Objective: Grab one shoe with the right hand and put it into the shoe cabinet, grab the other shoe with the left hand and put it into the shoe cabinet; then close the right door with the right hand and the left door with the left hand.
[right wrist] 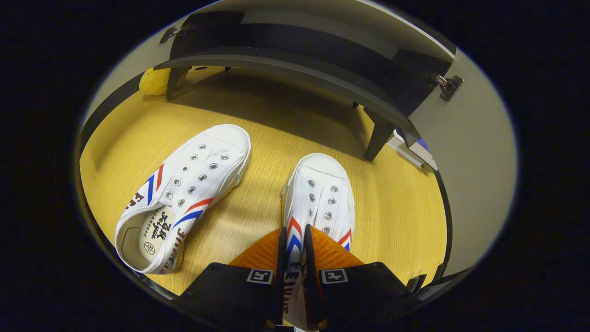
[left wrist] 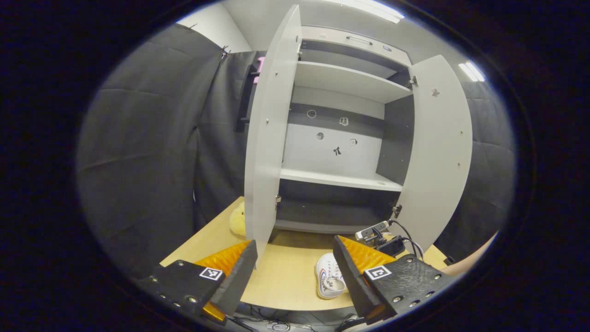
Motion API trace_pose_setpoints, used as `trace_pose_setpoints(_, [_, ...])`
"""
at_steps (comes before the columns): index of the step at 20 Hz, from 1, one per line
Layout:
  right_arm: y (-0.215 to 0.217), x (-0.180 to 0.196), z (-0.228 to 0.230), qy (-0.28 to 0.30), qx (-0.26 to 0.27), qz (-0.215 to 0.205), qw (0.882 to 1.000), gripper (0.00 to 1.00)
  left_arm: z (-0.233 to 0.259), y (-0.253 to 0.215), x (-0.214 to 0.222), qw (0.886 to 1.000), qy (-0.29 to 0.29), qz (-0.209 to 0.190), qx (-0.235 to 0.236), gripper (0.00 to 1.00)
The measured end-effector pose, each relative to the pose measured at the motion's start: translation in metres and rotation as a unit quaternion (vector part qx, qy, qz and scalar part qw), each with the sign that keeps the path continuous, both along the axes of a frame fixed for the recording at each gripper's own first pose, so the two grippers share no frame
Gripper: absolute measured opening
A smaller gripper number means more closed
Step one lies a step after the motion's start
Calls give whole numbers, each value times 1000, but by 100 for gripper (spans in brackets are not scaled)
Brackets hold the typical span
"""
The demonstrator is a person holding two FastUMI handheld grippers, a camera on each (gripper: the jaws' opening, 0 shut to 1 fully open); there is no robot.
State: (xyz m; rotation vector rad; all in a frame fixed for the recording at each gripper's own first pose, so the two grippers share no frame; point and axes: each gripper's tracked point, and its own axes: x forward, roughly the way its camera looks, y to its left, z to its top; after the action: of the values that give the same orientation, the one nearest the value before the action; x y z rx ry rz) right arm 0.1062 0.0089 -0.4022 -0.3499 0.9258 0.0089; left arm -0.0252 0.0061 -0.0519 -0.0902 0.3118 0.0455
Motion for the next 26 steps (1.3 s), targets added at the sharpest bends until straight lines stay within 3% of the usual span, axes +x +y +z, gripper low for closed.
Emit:
trace_pose_setpoints(1, [0,-2,-1,9,8,-2,1000,14,-1,2,-1,1000,2,-2,9,94])
trace_pose_setpoints(2, [0,-4,8,10,25,-3,1000,13,-2,3,-1,1000,5,-5,16,94])
trace_pose_setpoints(4, [-1,-4,3,3,59,-29,998,2,-3,1,-1,1000,10,-11,19,95])
trace_pose_setpoints(13, [-13,-49,44,-41,114,-60,991,2,6,-23,2,999,-5,-47,14,96])
trace_pose_setpoints(20, [2,-99,114,-106,139,-30,984,2,-1,-33,6,998,6,-63,-6,94])
trace_pose_setpoints(26, [29,-84,204,-189,177,3,966,2,4,-31,14,996,-8,-81,21,94])
